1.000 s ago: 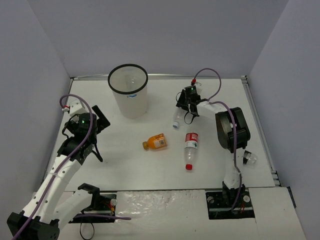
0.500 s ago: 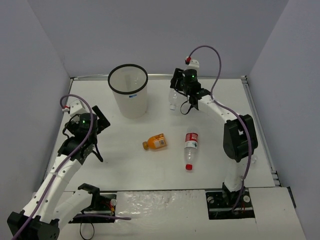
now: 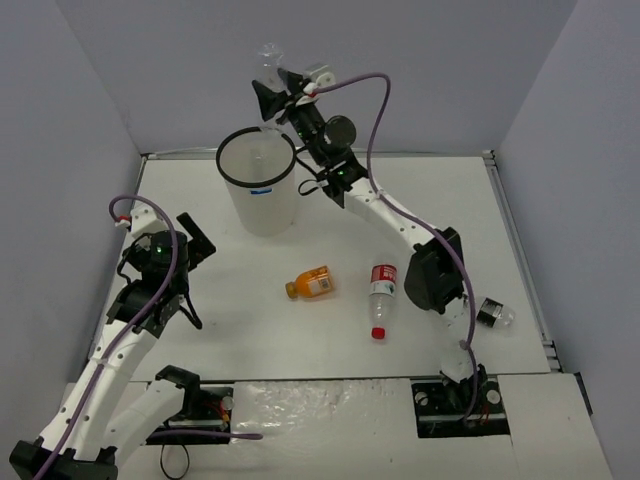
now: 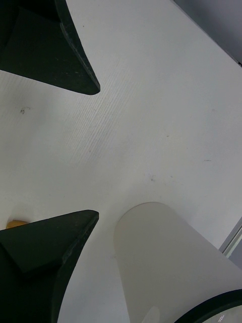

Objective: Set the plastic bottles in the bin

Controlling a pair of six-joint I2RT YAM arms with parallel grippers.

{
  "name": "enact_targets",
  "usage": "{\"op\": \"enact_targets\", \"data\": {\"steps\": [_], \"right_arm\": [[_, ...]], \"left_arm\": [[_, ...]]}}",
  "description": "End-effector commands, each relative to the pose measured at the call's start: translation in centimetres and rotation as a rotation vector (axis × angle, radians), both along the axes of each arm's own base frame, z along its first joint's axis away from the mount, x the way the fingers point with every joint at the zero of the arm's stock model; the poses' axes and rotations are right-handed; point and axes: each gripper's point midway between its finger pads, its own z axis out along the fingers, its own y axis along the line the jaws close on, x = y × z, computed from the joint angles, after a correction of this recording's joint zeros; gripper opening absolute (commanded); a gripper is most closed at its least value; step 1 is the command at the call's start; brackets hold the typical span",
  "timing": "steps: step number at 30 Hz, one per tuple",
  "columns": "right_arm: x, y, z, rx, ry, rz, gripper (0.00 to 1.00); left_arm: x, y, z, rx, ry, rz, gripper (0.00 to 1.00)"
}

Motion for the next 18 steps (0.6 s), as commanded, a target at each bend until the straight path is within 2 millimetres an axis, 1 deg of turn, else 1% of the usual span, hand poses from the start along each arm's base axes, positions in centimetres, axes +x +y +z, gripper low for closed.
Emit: {"op": "enact_targets", "data": {"steps": [1, 3, 4, 5, 7, 8, 9, 10, 12, 13, 15, 17, 18], "right_arm": [[0.3, 2.1, 1.9, 0.101, -0.145, 0.009, 0.34], [0.1, 2.3, 3.2, 0.144, -0.163, 0.008, 0.34], [0.5, 3.0, 2.1, 0.140, -0.150, 0.014, 0.35], [0.6, 3.5, 1.5, 0.133, -0.143, 0.022, 0.37], [0.2, 4.4, 0.7, 0.121, -0.132, 0.033, 0.42], [0.4, 4.7, -0.1, 0.105, -0.118, 0.029, 0.52], [0.2, 4.9, -0.2, 0.094, -0.119, 0.021, 0.62], [-0.1, 4.9, -0.1, 0.085, -0.123, 0.014, 0.71], [-0.7, 4.7, 0.3, 0.078, -0.121, 0.002, 0.93], [-0.9, 4.5, 0.6, 0.076, -0.119, -0.004, 1.00], [-1.3, 4.0, 1.6, 0.073, -0.105, -0.008, 1.00], [-0.9, 3.5, 1.5, 0.067, -0.044, -0.024, 1.00], [-0.9, 2.9, 1.9, 0.079, -0.031, -0.040, 1.00]], "left_arm": [[0.4, 0.5, 2.2, -0.012, -0.071, 0.030, 0.97], [0.3, 0.6, 2.0, -0.012, -0.067, 0.030, 0.97], [0.4, 0.6, 2.0, -0.011, -0.065, 0.030, 0.97], [0.4, 0.5, 1.9, -0.011, -0.061, 0.028, 0.97], [0.4, 0.4, 1.8, -0.016, -0.059, 0.024, 0.97], [0.4, 0.4, 1.9, -0.017, -0.060, 0.020, 0.97], [0.4, 0.3, 1.8, -0.019, -0.059, 0.015, 0.97], [0.5, 0.2, 1.7, -0.022, -0.058, 0.010, 0.97], [0.6, -0.1, 1.7, -0.023, -0.056, -0.006, 0.97], [0.6, -0.2, 1.7, -0.024, -0.056, -0.013, 0.97], [0.8, -0.4, 1.8, -0.025, -0.056, -0.024, 0.97], [1.0, -0.6, 1.6, -0.019, -0.057, -0.038, 0.97], [1.0, -0.6, 1.6, -0.018, -0.056, -0.041, 0.97]]}}
